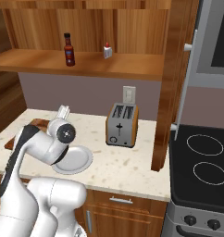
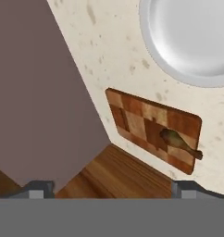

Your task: Pick the chicken drumstick from the plate and place it on the cutting board. Then pick the condiment bottle from the cabinet and place it next to the cutting board.

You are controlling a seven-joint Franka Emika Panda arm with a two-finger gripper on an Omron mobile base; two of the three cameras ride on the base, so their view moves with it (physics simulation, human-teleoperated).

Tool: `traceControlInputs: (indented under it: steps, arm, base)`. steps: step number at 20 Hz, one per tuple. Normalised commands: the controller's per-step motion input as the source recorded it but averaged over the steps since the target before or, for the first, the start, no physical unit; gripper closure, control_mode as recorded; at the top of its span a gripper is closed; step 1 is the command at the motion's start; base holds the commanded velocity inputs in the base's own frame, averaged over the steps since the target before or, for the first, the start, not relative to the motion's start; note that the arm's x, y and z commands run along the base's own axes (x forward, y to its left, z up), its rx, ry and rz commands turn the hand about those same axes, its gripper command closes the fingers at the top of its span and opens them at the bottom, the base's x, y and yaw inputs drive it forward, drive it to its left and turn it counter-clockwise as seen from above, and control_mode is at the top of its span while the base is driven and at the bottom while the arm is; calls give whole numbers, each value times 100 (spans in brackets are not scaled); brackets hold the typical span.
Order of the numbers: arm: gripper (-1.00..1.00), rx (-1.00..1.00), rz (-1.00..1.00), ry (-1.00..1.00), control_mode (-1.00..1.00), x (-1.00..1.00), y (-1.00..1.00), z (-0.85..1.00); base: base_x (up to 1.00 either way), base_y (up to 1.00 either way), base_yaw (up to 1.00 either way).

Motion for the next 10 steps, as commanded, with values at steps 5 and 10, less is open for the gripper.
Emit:
traceControlInputs:
  steps: [5, 10]
  arm:
    - [-100, 22, -11, 5, -100, 0, -32, 5]
    - [-100, 20, -10, 3, -100, 0, -27, 10]
  base:
    - [0, 0, 0]
    - [0, 0, 0]
